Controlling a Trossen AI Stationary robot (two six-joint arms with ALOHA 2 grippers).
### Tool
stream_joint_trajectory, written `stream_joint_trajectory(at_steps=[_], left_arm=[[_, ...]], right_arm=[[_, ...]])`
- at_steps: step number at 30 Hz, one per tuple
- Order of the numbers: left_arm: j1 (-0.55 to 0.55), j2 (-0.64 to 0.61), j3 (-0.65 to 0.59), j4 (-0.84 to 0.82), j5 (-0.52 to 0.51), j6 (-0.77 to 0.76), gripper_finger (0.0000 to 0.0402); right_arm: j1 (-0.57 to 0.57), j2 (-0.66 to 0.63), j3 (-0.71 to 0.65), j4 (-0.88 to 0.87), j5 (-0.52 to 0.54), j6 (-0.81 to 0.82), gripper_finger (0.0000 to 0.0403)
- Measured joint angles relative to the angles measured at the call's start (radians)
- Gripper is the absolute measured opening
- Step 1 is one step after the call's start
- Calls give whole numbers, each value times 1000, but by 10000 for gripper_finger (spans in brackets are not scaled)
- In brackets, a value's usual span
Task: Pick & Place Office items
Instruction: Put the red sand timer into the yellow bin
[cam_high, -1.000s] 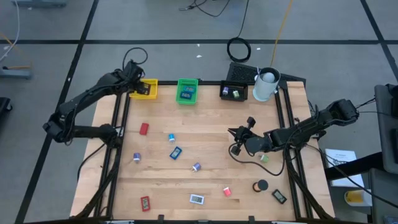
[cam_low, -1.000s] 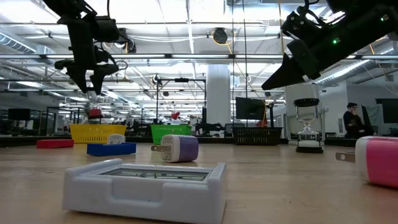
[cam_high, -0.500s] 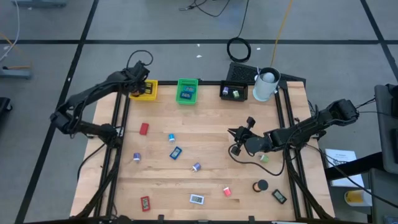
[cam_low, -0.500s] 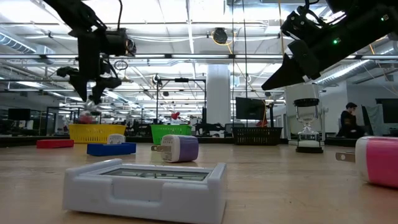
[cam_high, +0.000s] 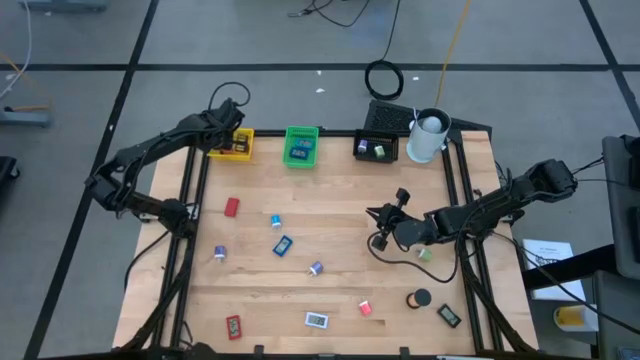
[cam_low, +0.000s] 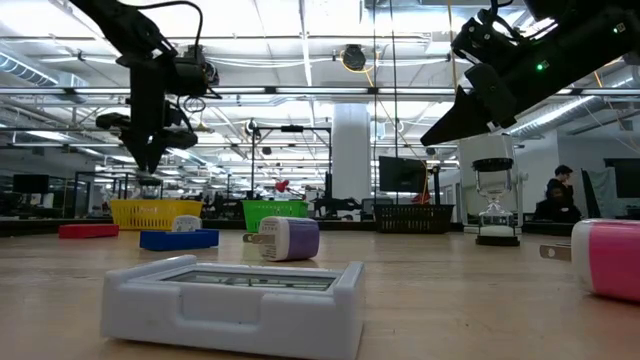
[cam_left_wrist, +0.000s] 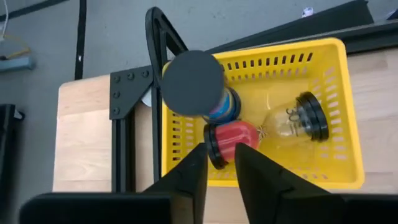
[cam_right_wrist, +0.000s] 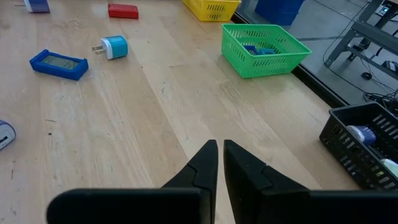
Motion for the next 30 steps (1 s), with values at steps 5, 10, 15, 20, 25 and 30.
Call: stream_joint_trajectory(at_steps=[5, 10, 15, 20, 25, 30], left_arm=[[-3, -19, 0, -4, 38, 132, 61], [-41, -31, 1, -4, 157, 378, 42], [-74, 2, 2, 37, 197, 473, 62], [-66, 90, 2, 47, 192, 580, 142], [-38, 153, 2, 45, 142, 691, 231], [4, 161, 2, 81, 141, 752, 278]], right_arm=[[0, 0, 0, 0, 0, 0, 22], [0, 0, 0, 0, 0, -2, 22], [0, 0, 0, 0, 0, -4, 22], [0, 0, 0, 0, 0, -4, 22], [0, 0, 0, 0, 0, -8, 22], [0, 0, 0, -1, 0, -17, 22]])
